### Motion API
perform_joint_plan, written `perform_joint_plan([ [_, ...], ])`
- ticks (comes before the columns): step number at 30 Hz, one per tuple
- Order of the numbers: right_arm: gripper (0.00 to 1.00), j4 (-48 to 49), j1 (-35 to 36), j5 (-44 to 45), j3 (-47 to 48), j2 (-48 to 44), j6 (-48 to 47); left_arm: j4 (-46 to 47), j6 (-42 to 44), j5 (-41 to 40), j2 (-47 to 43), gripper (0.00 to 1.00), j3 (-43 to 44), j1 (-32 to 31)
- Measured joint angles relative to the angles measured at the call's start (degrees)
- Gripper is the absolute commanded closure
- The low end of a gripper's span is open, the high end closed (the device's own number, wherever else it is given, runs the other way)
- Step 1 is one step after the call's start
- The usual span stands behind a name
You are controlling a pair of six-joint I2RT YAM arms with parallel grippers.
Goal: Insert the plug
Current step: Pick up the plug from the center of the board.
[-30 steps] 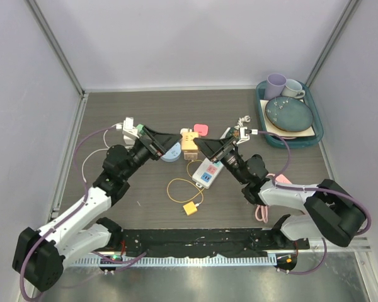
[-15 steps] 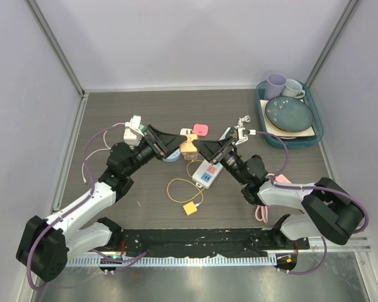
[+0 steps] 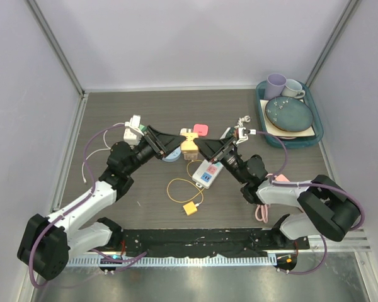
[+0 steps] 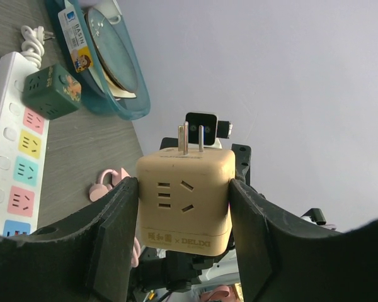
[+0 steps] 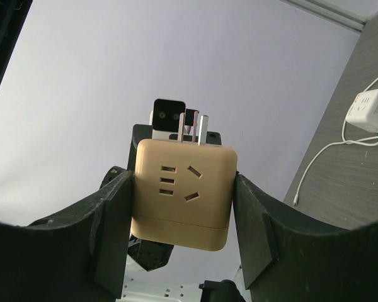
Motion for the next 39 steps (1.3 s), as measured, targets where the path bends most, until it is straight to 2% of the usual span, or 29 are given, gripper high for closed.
perform_joint_plan([
  [8,0.99,1.5,-0.6,-1.1,0.6,2.4,1.1,0.3,0.0,0.0,0.7,0.43,0.0,0.5],
  [13,0.99,3.0,-0.7,-1.3,1.1,4.4,2.4,0.1,0.1,-0.3,0.9,0.44,0.0,0.9],
  [19,0.99,3.5,-1.0,-2.0,1.8,5.6,3.3,0.1,0.2,-0.2,1.0,0.29,0.0,1.2],
  [23,0.99,3.5,-1.0,-3.2,2.6,6.3,3.9,0.3,0.1,0.8,1.0,0.28,0.0,1.2],
  [26,0.99,3.6,-1.0,-3.8,2.8,6.6,4.4,0.3,0.1,1.3,1.2,0.41,0.0,1.2],
  [29,0.99,3.6,-1.0,-4.0,3.1,6.6,4.4,0.7,-0.3,1.4,1.3,0.61,0.0,1.2],
  [30,0.96,3.7,-1.0,-4.0,3.1,6.6,4.4,0.8,-0.6,1.4,1.3,0.73,0.0,1.2],
  [31,0.85,3.7,-1.1,-4.0,3.1,6.6,4.4,0.9,-0.8,1.4,1.3,0.80,0.0,1.2],
  [33,0.73,3.6,-1.2,-4.2,3.1,6.6,4.2,1.2,-1.3,1.5,1.3,0.95,0.0,1.2],
  [34,0.62,3.5,-1.4,-4.3,3.1,6.6,4.2,1.2,-1.5,1.6,1.3,1.00,0.0,1.2],
  [36,0.54,3.7,-1.7,-4.9,3.1,6.6,4.1,1.0,-1.2,1.4,1.3,1.00,0.0,1.2],
  [37,0.45,3.7,-1.9,-5.6,3.1,6.6,4.1,0.8,-1.1,1.4,1.1,1.00,0.0,1.2],
  [39,0.34,3.5,-2.6,-7.2,3.1,6.2,3.8,-0.1,-0.8,1.4,0.5,1.00,0.0,1.1],
])
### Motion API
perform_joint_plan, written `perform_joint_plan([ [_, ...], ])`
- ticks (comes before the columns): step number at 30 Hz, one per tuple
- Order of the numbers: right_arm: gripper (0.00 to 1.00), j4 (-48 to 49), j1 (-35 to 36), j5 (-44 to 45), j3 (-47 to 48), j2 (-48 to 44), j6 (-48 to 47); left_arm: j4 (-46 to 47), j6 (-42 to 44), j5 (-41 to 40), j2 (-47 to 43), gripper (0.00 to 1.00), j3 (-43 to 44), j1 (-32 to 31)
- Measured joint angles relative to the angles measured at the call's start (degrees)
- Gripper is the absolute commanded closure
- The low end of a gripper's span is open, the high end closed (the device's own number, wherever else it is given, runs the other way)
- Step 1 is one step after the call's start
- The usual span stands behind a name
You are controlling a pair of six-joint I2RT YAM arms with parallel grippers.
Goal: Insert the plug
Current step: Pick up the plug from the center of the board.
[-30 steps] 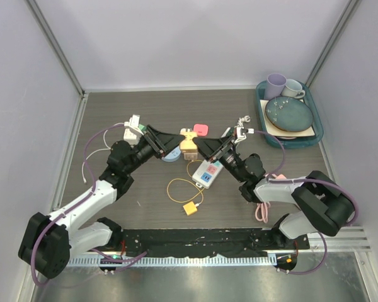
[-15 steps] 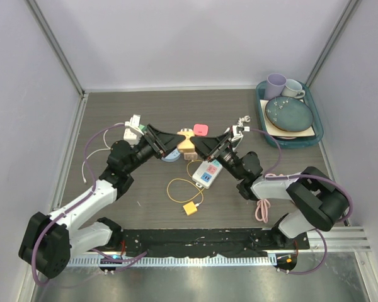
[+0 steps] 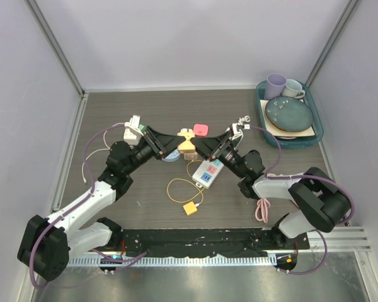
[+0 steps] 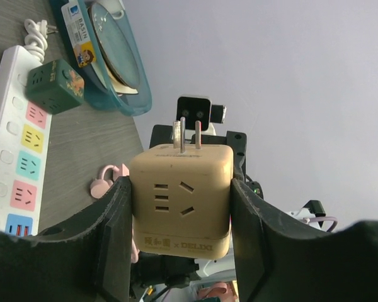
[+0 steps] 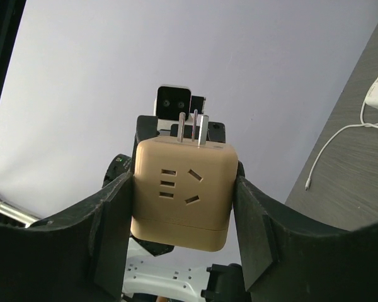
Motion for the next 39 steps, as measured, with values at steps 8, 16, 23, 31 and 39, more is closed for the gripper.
perform_joint_plan([
  [8,0.03,-9.0,-2.7,-7.3,0.5,-8.0,-9.9,-13.7,4.3,-2.5,-7.2,1.00,3.4,-1.6],
  [16,0.00,-41.6,-3.1,-8.0,9.6,-19.6,-36.8,-35.6,8.0,-12.5,-10.3,1.00,11.6,-1.6],
  [23,0.00,-60.2,2.3,-1.3,14.8,-24.8,-64.6,-54.4,8.8,-21.3,-7.8,1.00,20.5,-1.6],
  [31,0.01,-59.4,19.8,17.3,13.3,-22.3,-92.4,-67.6,7.8,-25.5,-2.0,1.00,28.5,-1.6],
  [39,0.02,-49.8,27.2,29.1,13.6,-12.1,-110.7,-70.2,5.3,-27.6,-2.8,1.00,28.4,-1.6],
])
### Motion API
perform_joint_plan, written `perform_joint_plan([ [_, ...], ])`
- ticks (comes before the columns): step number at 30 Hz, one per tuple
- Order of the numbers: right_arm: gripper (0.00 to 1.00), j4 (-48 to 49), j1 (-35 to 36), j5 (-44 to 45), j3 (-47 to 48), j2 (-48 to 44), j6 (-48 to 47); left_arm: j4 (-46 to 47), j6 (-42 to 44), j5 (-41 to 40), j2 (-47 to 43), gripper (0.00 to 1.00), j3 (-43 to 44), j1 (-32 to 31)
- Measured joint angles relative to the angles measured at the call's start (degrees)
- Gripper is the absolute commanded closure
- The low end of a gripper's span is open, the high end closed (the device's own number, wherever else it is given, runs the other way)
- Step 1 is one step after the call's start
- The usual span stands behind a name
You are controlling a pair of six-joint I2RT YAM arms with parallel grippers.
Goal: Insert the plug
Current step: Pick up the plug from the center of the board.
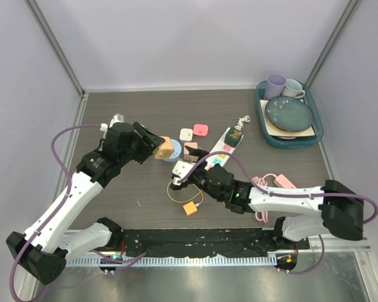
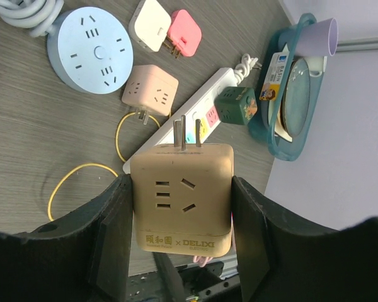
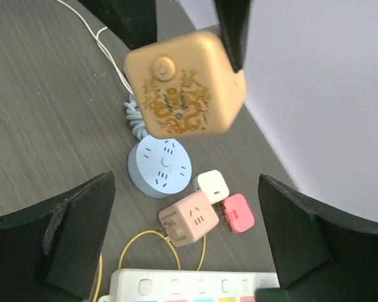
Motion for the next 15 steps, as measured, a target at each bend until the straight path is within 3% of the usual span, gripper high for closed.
perform_joint_plan([
  [15,0.09,18.7,5.3,6.7,5.5,16.3,-20.0,0.0,-1.3,-0.5,-1.0,1.00,-1.0,0.0],
])
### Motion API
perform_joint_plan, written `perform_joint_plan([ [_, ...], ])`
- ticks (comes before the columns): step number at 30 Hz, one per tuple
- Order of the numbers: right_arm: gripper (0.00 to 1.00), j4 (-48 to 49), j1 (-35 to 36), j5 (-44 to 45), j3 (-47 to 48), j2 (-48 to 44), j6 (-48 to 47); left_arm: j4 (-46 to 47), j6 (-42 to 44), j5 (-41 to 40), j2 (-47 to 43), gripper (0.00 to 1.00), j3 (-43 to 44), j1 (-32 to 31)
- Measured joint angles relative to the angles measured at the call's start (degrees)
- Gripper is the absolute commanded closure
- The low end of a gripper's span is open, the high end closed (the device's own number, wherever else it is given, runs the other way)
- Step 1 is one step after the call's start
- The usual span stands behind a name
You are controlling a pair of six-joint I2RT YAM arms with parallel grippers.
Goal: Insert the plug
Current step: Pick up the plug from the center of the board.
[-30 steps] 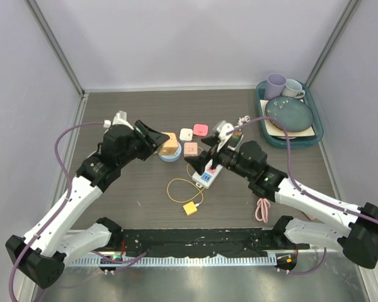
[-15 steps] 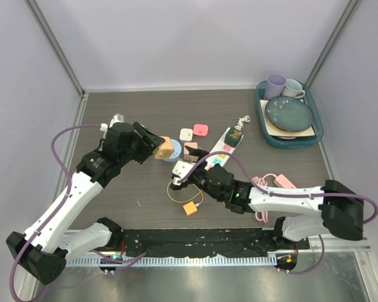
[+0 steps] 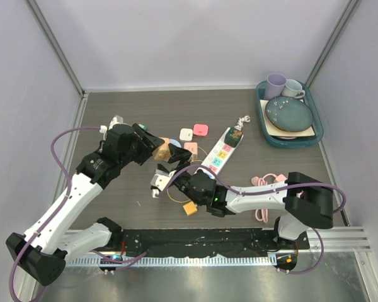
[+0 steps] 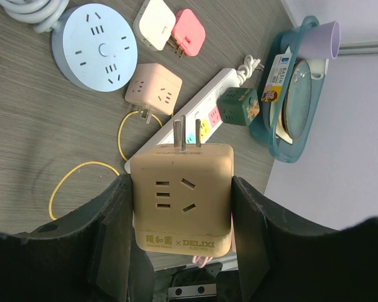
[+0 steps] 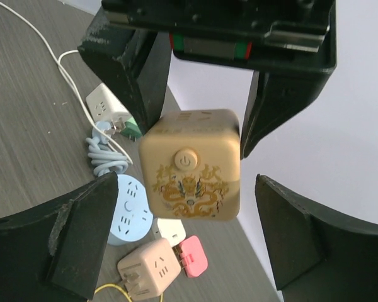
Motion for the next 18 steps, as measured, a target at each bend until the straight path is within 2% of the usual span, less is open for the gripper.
perform_joint_plan([
  [4,0.14,1.9,0.1,0.7,1.4,2.0,-2.6,0.0,0.0,0.0,0.0,1.00,-0.4,0.0],
  [7,0.21,3.0,0.1,1.1,2.1,3.1,-4.0,0.0,0.0,0.0,-0.1,1.00,-0.4,0.0],
  [8,0.28,3.3,0.0,1.2,2.3,3.4,-4.3,0.0,0.0,0.0,-0.2,1.00,-0.4,0.0],
  [10,0.33,3.6,0.0,1.5,2.6,3.9,-4.9,0.0,0.0,0.0,-0.3,1.00,-0.4,0.0],
  [11,0.41,3.7,0.1,1.5,2.7,4.1,-5.1,0.0,0.0,0.0,-0.4,1.00,-0.4,0.0],
  [13,0.49,3.7,0.1,1.6,2.8,4.5,-5.7,0.0,0.1,0.0,-0.4,0.98,-0.4,0.0],
  [14,0.58,3.8,0.1,1.6,2.9,4.7,-5.9,-0.1,0.2,0.0,-0.4,0.97,-0.5,0.0],
  [15,0.65,4.0,0.1,1.6,2.9,4.8,-5.9,0.0,0.2,0.0,-0.4,0.93,-0.6,0.0],
  [16,0.73,4.1,0.1,1.6,2.9,5.0,-6.0,0.0,0.2,0.1,-0.4,0.83,-0.7,0.0],
  [17,0.86,4.1,0.1,1.6,2.9,5.1,-6.0,0.1,0.2,0.1,-0.4,0.75,-0.8,0.0],
  [18,0.91,4.1,0.1,1.6,2.9,5.2,-6.0,0.1,0.2,0.1,-0.4,0.67,-0.9,0.0],
])
